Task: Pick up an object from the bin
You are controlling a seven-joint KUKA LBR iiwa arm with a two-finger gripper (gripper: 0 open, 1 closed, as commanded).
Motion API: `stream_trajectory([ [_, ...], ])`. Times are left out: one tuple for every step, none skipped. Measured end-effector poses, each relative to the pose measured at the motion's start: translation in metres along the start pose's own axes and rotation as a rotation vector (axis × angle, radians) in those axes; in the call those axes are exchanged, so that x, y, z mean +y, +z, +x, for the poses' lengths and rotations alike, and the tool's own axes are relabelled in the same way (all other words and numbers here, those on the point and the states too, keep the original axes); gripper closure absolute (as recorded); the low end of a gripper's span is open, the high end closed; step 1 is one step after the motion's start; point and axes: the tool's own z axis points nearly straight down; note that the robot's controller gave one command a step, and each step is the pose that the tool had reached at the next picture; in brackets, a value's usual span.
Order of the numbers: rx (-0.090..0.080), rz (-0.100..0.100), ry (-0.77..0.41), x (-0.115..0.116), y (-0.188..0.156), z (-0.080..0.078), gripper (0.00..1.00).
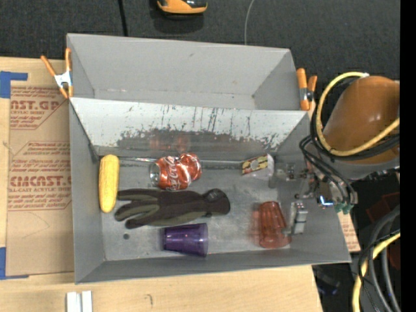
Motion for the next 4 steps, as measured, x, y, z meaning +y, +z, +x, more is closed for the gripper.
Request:
stream_trajectory([
  [-0.008, 0.001, -0.002, 0.0, -0.004, -0.002, 0.0],
  [-0.013, 0.002, 0.04, -0.021, 0.082, -0.002, 0.0],
  [-0.006, -0.001, 0.174, -0.034, 0.092, -0.002, 0.0],
  [-0.012, 0.001, -0.004, -0.032, 0.112, -0.003, 0.0],
])
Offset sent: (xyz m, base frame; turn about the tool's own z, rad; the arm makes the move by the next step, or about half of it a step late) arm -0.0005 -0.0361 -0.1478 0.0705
